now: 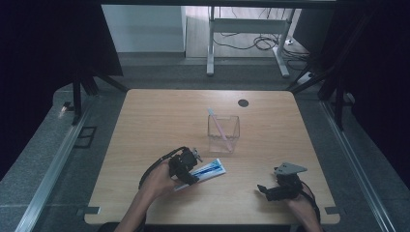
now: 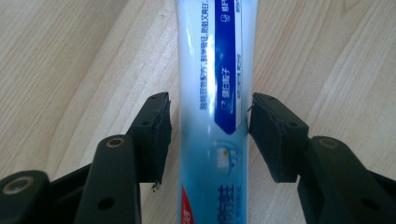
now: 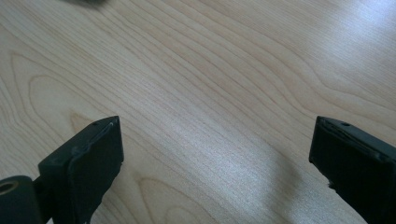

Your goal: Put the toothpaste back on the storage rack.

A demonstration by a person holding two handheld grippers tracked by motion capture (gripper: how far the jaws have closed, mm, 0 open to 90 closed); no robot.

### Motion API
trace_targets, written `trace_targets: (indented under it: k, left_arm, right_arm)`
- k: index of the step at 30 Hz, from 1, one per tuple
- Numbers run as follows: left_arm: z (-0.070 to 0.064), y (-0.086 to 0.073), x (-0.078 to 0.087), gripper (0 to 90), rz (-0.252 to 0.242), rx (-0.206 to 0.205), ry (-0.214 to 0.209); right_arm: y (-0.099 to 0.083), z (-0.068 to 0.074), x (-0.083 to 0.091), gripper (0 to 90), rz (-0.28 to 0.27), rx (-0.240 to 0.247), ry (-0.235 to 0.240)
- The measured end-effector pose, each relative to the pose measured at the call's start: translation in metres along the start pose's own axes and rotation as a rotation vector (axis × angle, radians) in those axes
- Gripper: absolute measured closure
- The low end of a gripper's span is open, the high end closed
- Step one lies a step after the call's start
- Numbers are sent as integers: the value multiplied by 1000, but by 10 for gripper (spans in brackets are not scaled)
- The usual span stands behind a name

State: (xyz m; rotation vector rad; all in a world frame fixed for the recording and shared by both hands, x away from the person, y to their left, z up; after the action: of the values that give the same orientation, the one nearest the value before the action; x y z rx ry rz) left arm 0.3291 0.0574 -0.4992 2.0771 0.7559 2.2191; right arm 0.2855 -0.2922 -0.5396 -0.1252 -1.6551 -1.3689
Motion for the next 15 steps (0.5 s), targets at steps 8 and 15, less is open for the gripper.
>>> trace_targets:
  k: [8,15]
  left_arm:
    - [2,13,-12,454,45,-23,-10]
    - [3,22,-20,453,50,-35,-16]
  right_arm:
    - [0,0,0,28,3,2,1]
    - [0,0,0,29,2,3,1]
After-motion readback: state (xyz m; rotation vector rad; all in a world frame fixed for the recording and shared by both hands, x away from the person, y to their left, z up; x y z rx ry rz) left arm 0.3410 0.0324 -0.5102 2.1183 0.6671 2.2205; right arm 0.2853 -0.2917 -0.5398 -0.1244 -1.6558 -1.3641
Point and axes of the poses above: each handheld gripper's, and its own axes: x roughly backward along the jaws, y roughly out of its top, z roughly to its left, the point moved 1 cm from there along -x, roughly forward along the jaws, and after that the axes turned 9 degrees about -x, right-handed, at the moved point
